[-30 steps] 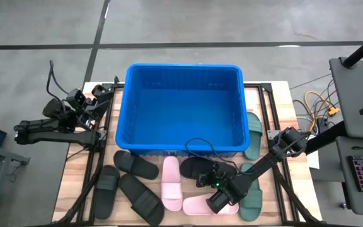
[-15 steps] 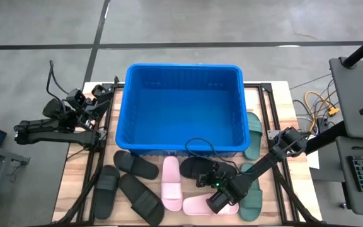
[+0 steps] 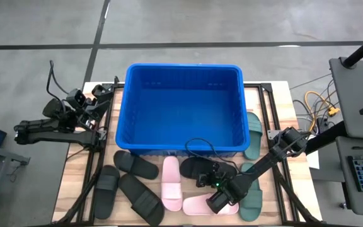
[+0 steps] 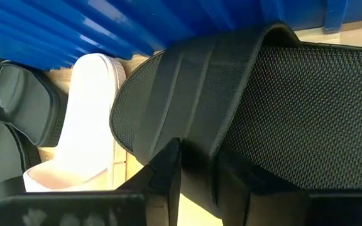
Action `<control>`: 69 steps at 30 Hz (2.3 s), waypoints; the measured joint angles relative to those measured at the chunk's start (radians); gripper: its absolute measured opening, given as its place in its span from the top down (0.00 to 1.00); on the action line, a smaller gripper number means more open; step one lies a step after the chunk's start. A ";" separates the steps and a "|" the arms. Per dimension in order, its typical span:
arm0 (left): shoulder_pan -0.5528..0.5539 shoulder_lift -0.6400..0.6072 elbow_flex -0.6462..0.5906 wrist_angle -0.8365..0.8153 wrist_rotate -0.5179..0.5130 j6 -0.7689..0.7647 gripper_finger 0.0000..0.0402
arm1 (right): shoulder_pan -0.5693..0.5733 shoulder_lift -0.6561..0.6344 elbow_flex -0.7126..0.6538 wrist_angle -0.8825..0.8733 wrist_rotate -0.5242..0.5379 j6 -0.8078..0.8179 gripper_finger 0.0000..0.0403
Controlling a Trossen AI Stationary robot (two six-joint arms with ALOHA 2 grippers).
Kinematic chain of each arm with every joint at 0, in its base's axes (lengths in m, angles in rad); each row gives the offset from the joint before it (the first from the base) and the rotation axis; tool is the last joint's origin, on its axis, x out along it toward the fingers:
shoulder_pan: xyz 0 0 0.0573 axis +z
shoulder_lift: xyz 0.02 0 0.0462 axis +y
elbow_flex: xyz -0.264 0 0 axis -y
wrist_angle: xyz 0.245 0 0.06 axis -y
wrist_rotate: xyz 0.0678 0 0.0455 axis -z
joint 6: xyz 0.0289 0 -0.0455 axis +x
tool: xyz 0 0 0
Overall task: Pick and place slides into bin
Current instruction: Put the black slide into the blue bin
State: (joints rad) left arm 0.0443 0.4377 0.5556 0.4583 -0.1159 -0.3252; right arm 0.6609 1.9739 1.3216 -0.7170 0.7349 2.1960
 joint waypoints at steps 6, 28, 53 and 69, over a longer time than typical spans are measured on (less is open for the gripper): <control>0.000 0.000 0.000 0.000 0.000 0.000 0.53 | 0.000 0.000 0.000 0.001 0.000 0.000 0.83; 0.000 0.002 0.000 -0.006 0.000 0.000 0.53 | 0.000 0.000 0.013 0.003 -0.002 -0.042 0.94; 0.000 0.008 0.000 -0.008 0.000 0.000 0.53 | 0.000 -0.003 0.079 0.004 -0.001 -0.087 0.95; 0.000 0.019 0.000 -0.011 0.000 0.000 0.53 | 0.000 -0.003 0.122 -0.021 -0.001 -0.131 0.95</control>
State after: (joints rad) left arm 0.0443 0.4566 0.5556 0.4474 -0.1162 -0.3252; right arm 0.6609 1.9705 1.4440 -0.7380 0.7337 2.0646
